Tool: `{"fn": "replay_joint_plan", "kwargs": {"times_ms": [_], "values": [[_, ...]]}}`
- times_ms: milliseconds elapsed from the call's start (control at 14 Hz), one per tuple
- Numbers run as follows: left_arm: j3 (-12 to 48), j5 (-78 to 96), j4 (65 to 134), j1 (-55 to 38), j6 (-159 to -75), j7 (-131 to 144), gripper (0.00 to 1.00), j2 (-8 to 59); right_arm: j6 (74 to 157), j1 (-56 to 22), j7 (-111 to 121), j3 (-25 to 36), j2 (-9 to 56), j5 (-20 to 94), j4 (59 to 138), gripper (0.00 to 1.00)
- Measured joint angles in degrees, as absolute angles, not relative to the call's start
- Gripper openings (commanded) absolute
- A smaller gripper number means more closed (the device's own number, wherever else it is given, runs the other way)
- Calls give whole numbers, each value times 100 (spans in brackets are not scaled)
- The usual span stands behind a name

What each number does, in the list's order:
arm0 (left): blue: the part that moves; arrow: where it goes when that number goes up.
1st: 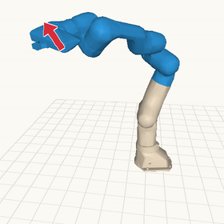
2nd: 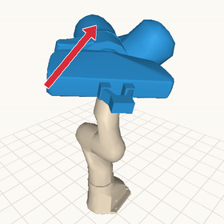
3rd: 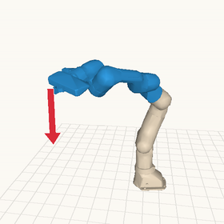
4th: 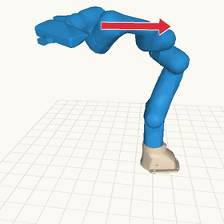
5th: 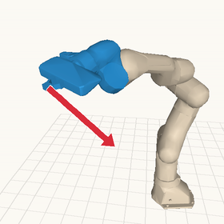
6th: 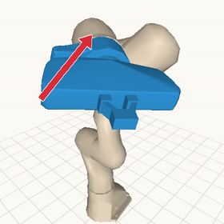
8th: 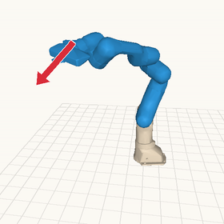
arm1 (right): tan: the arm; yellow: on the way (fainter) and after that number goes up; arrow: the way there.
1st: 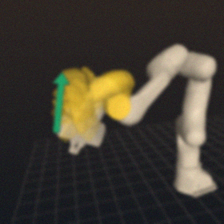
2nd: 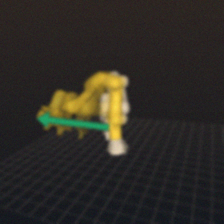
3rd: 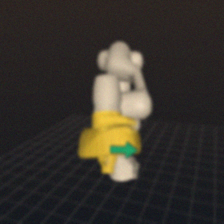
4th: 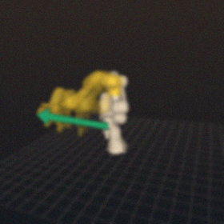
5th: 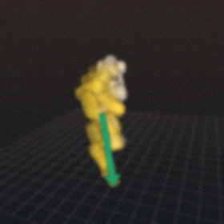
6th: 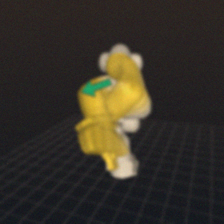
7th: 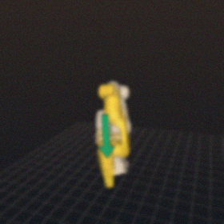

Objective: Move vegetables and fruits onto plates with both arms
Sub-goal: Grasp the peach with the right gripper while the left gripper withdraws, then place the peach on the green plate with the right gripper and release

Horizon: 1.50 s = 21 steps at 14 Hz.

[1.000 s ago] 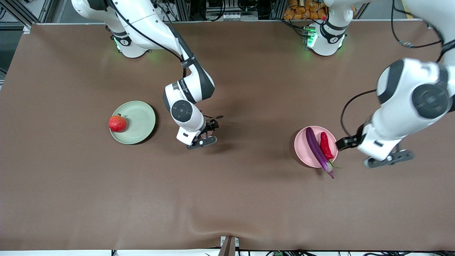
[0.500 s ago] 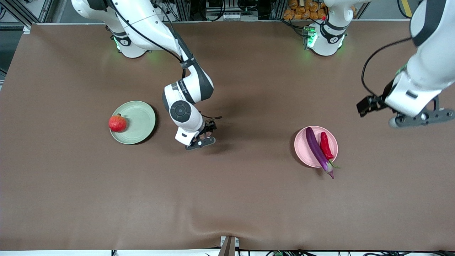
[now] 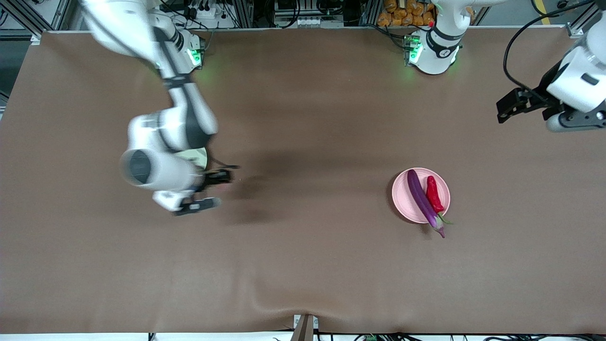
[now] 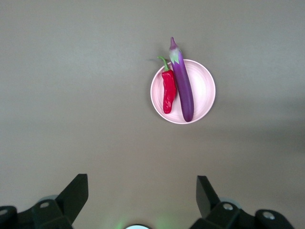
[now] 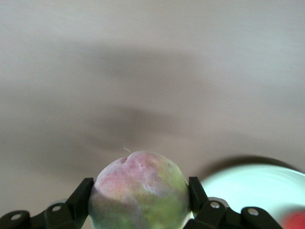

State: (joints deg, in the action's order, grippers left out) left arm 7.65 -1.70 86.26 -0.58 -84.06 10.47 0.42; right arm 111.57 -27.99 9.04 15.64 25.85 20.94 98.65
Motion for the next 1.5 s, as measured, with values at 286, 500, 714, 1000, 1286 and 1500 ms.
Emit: {"fn": "replay_joint_plan", "kwargs": {"times_ms": [286, 500, 714, 1000, 1286, 1500], "values": [[694, -104, 8701, -55, -8407, 1028, 100, 29, 11109, -2002, 1839, 1571, 2385, 2091, 10709, 35], [684, -103, 8789, -16, -8408, 1028, 100, 31, 11329, -1783, 2085, 1566, 2467, 2090, 11085, 38], [672, -98, 8809, 42, -8409, 1022, 100, 12, 11412, -1769, 2100, 1520, 2621, 2090, 11153, 100], [688, -93, 8960, 41, -8404, 1022, 100, -310, 11412, -1759, 2204, 1510, 2648, 2090, 11145, 100], [681, -93, 9195, 41, -8403, 1022, 100, -677, 10802, -1720, 2221, 1923, 2365, 1644, 10612, 100], [676, -93, 9241, 42, -8403, 1022, 100, -722, 9705, -1673, 2232, 2429, 2108, 1539, 9646, 100]]}}
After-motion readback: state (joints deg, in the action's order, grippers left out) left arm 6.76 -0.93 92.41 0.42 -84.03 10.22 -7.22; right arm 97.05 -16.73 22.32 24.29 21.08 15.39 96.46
